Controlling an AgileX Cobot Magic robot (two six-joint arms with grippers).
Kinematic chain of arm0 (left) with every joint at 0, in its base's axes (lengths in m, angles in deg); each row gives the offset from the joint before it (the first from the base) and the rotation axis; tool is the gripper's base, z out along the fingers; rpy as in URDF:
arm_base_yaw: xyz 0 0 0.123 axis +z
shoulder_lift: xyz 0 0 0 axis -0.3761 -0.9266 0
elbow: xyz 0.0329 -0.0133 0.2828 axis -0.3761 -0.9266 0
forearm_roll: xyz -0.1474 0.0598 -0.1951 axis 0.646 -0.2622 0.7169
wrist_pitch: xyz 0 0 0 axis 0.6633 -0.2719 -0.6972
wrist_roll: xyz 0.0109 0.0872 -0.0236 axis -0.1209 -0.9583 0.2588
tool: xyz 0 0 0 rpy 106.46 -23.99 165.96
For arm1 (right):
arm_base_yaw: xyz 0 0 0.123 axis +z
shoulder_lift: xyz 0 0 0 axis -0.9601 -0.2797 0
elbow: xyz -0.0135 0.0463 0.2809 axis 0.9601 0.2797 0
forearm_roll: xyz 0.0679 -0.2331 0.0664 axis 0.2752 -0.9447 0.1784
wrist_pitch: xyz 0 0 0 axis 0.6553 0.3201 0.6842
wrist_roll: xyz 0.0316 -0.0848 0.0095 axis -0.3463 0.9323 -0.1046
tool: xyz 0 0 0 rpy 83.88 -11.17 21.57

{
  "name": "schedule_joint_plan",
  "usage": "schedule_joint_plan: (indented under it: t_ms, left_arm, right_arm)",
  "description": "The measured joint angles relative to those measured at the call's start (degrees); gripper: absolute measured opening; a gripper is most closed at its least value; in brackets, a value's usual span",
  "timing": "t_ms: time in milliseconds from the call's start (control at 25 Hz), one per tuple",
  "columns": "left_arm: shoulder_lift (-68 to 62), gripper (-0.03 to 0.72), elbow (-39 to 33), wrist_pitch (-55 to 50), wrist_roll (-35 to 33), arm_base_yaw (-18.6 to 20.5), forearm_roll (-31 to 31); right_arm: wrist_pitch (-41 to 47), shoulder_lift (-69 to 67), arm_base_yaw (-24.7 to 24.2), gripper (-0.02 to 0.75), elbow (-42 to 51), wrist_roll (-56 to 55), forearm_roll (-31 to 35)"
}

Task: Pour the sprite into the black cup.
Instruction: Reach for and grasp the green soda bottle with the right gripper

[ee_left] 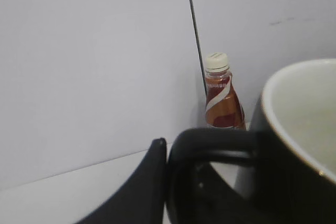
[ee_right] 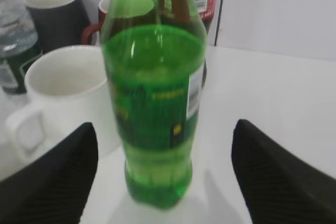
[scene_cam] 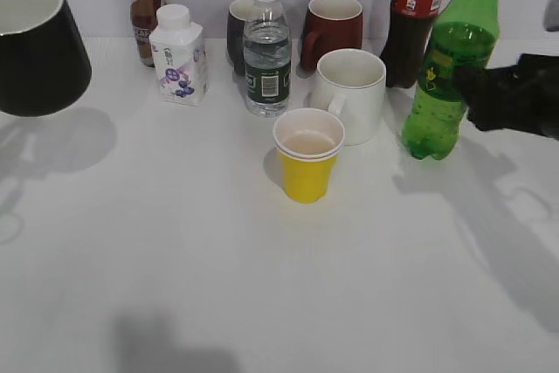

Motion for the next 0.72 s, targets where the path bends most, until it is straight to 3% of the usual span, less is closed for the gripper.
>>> schedule_joint_plan:
  t_ms: [400, 480, 600, 720]
  left_arm:
    - [1.1, 0.050, 0.0, -3.5, 4.0, 0.0, -2.2]
    - [1.2, 0.050, 0.0, -5.3, 4.4, 0.0, -3.2]
    - [1.9, 0.050, 0.0, -7.5, 7.6, -0.8, -6.9]
    - [2.8, 0.050, 0.0, -8.5, 9.3, -3.9, -9.9]
  right_arm:
    - [-3.4, -18.1, 0.0, 0.594, -12.0, -7.0, -7.5]
    - [-3.7, -20.3, 0.0, 0.568, -13.5, -7.4, -7.4]
    - [-4.5, -21.9, 0.0, 0.443, -14.6, -6.5, -7.4]
    - [-4.3, -21.7, 0.0, 0.437, -14.7, -5.5, -7.4]
